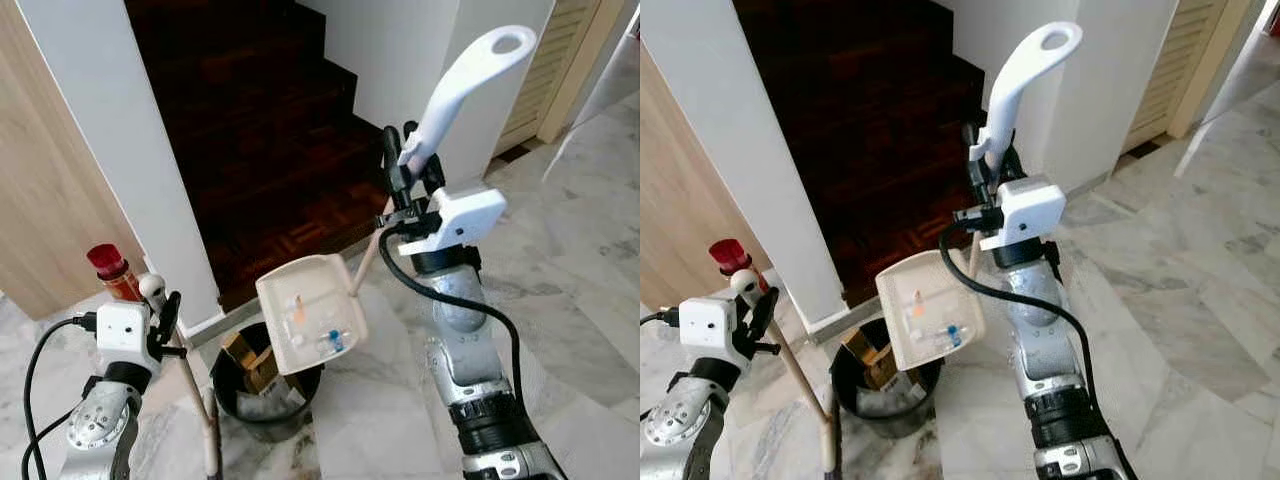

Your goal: Sweep floor

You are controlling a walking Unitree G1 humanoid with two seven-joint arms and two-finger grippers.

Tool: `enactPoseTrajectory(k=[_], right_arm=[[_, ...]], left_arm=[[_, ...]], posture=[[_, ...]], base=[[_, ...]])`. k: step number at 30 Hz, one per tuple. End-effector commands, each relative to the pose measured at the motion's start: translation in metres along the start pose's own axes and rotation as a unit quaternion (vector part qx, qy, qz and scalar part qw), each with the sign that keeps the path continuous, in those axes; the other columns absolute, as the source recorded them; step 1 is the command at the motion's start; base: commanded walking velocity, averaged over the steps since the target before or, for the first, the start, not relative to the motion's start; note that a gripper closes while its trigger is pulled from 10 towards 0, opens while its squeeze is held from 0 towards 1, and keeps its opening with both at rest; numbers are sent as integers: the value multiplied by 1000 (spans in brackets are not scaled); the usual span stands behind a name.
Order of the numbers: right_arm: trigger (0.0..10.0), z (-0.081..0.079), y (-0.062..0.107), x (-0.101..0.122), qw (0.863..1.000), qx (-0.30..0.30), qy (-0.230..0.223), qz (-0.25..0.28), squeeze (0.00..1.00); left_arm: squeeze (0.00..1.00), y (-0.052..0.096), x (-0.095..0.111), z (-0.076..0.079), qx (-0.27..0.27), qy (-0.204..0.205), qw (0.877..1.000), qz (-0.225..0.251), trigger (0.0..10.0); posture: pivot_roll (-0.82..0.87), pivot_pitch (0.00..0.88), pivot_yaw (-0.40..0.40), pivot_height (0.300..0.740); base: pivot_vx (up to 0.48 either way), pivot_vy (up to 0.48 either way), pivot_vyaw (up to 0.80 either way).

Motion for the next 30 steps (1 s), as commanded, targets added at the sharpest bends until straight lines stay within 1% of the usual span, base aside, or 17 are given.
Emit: enactPoseTrajectory(k=[1, 2, 6, 7, 8, 15, 16, 23, 27, 30], right_arm=[[10000, -5, -9, 32, 998, 6, -10, 65, 0], [10000, -6, -9, 33, 998, 6, -11, 65, 0], [10000, -16, -9, 42, 996, 22, -15, 83, 0], [10000, -22, -8, 46, 995, 35, -14, 91, 0], [10000, -25, -8, 47, 995, 40, -14, 92, 0], [10000, -34, -6, 51, 994, 53, -18, 97, 0], [10000, -39, -5, 53, 993, 64, -11, 102, 0], [10000, -48, -3, 58, 990, 80, -1, 113, 0], [10000, -57, 0, 62, 987, 100, 12, 126, 0], [10000, -59, 0, 63, 986, 104, 16, 129, 0]], left_arm=[[0, -4, 12, 2, -3, -12, 1000, 25, 10000], [0, -4, 12, 2, -3, -12, 1000, 25, 10000], [0, -4, 11, 2, -3, -12, 1000, 24, 10000], [0, -4, 11, 2, -4, -12, 1000, 25, 10000], [0, -4, 12, 3, -4, -12, 1000, 25, 10000], [0, -4, 11, 3, -3, -11, 1000, 26, 10000], [0, -4, 11, 3, -3, -11, 1000, 25, 10000], [0, -4, 11, 3, -3, -11, 1000, 26, 10000], [0, -4, 11, 3, -4, -10, 1000, 26, 10000], [0, -4, 11, 3, -4, -10, 1000, 26, 10000]], posture=[[92, 52, -1, 740], [92, 52, -1, 740], [90, 50, -3, 740], [91, 50, -3, 740], [91, 50, -3, 740], [91, 48, -6, 740], [91, 48, -6, 740], [90, 49, -6, 740], [90, 49, -6, 740], [92, 49, -6, 740]], base=[[0, 0, 0], [0, 0, 0], [0, 0, 0], [0, 0, 0], [0, 0, 0], [0, 0, 0], [0, 0, 0], [0, 0, 0], [0, 0, 0], [0, 0, 0]])
Point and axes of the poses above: a point about 5 cm out from each wrist's last joint towards the gripper, its own y axis pointing back from the gripper into the wrist, its own x axis along the axis of the wrist's last joint, z = x × y, the point moved 5 cm from there along -y, pointing out of the wrist towards the gripper, and after that the axes turned 3 degrees about y, right-handed, at the moved point
